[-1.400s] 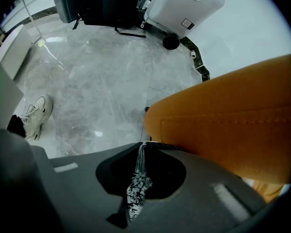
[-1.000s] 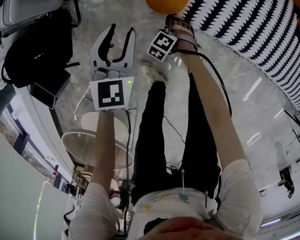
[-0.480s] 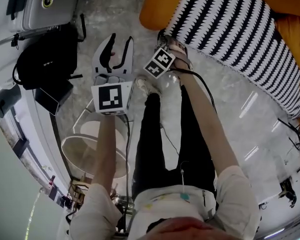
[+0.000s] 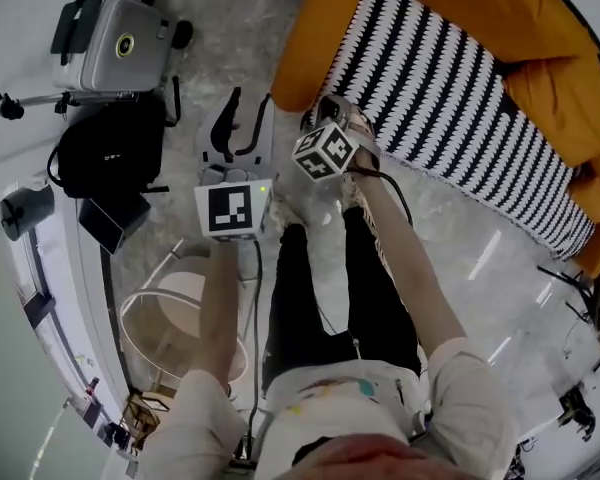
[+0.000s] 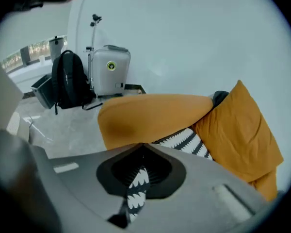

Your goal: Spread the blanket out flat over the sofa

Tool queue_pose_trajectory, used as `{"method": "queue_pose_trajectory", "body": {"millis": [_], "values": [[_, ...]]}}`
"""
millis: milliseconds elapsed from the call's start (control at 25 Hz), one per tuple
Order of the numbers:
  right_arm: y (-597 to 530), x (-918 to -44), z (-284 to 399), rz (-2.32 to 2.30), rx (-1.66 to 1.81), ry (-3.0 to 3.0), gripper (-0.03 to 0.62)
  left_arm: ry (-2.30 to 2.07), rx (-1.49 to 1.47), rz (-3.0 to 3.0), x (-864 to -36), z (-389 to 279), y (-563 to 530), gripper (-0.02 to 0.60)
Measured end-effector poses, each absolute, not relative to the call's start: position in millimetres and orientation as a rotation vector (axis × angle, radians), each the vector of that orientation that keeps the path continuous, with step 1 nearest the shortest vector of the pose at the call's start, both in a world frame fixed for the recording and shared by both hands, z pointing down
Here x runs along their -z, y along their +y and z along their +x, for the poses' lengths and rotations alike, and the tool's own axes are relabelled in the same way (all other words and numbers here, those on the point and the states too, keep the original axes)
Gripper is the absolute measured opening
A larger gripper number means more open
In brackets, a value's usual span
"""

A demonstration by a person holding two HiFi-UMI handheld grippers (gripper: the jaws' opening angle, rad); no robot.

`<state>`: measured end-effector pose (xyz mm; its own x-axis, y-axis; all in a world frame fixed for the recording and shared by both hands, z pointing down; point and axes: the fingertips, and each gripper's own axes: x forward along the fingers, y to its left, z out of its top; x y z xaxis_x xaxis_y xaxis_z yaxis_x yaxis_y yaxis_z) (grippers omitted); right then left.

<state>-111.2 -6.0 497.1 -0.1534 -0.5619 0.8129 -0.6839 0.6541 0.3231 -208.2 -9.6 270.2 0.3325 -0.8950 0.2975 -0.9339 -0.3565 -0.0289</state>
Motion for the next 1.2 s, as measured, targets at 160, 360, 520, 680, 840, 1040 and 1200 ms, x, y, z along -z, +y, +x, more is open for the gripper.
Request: {"method": "queue_pose_trajectory", "body": {"millis": [160,360,520,680,840,1040,1200], "values": [[-19.2,-424.4,-94.9,1.123,-0.213,-1.911,0.003,-1.751,-0.231,2.359,-224.9,-198.1,-11.5,0.167],[-49.3,-302.2,-65.3,1.318,-0.245,-2.052,0.003,-1.762,-0.126,2.423,-143.8,-158.9,-24.8,0.167],[-46.2,-196.7,-28.5,1.434,-0.172,-2.128,0.003,-1.794,-0.020,2.455,-65.5,-127.2,-21.9,0.167],[-17.9,-92.9,3.1,1.543,-0.104,-2.207,0.003,-1.831,0.056,2.418,4.8,-109.8,4.9,0.111],[15.5,4.5,22.9,1.622,0.085,-2.339,0.003,-1.900,0.069,2.437,54.9,-93.3,28.2,0.041],[58.0,81.7,47.5,1.738,0.195,-2.525,0.005,-1.941,0.089,2.520,92.4,-70.8,61.7,0.021],[80.5,95.4,74.3,1.848,0.236,-2.523,0.005,-1.945,0.123,2.598,103.6,-45.8,77.1,0.017]]}}
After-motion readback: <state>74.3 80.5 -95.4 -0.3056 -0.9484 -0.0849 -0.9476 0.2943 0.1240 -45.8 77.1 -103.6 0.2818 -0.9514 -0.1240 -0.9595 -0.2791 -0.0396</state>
